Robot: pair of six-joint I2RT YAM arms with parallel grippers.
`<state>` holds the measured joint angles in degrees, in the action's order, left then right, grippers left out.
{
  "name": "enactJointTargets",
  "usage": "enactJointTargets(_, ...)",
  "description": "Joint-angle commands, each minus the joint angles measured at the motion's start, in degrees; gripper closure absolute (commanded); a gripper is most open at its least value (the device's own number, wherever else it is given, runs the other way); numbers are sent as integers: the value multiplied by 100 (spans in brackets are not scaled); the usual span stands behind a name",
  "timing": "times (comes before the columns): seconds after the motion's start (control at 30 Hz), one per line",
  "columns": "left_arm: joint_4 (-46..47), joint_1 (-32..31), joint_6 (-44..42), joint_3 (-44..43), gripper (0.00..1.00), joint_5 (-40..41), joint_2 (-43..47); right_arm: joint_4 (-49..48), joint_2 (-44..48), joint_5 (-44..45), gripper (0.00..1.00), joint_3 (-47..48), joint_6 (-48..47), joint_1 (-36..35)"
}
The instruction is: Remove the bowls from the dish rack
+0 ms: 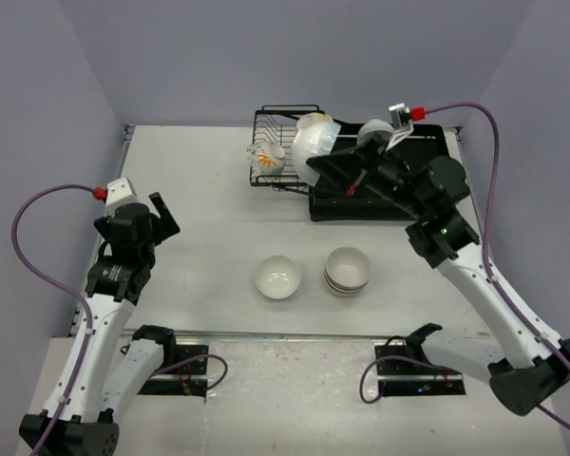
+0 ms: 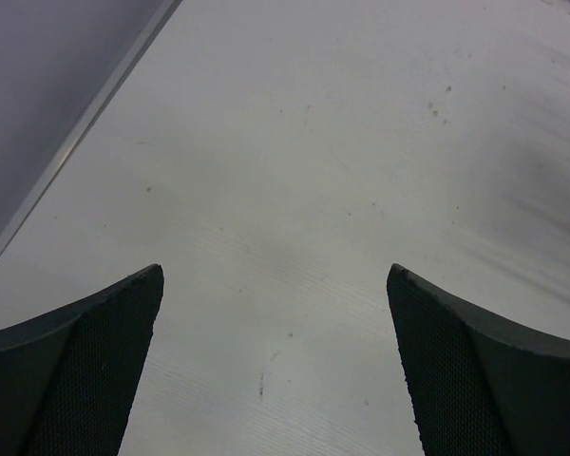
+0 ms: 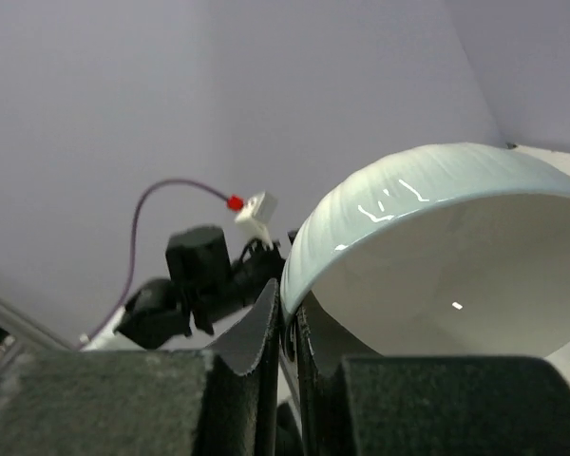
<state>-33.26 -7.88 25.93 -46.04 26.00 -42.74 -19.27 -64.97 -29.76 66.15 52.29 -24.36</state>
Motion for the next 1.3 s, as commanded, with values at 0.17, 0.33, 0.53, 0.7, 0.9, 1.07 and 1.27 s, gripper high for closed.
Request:
enactJointTargets(0.17, -14, 58, 96, -116, 0, 265, 196, 5036, -427, 3259, 100, 1398, -3286, -2384)
enactJointTargets(0.33, -6, 58, 87, -80, 0, 221, 275, 6598, -1673, 4581, 100, 2154, -3445, -3766)
enactJointTargets(0.53, -14, 58, 79, -63, 0, 195, 363, 7559, -2897, 4935, 100, 2683, -3507, -4305)
enactJointTargets(0.7, -14, 50, 79, -45, 0, 204, 477, 7823, -3732, 4840, 100, 2964, -3542, -4349)
enactJointTargets(0.9, -14, 50, 61, -54, 0, 169, 460, 8202, -4542, 4743, 100, 3527, -3647, -4551)
enactJointTargets(1.07, -6, 50, 61, -45, 0, 151, 477, 8307, -4787, 4593, 100, 3730, -3674, -4630)
enactJointTargets(1.27, -6, 41, 52, -45, 0, 142, 477, 8457, -5051, 4461, 100, 3818, -3638, -4709)
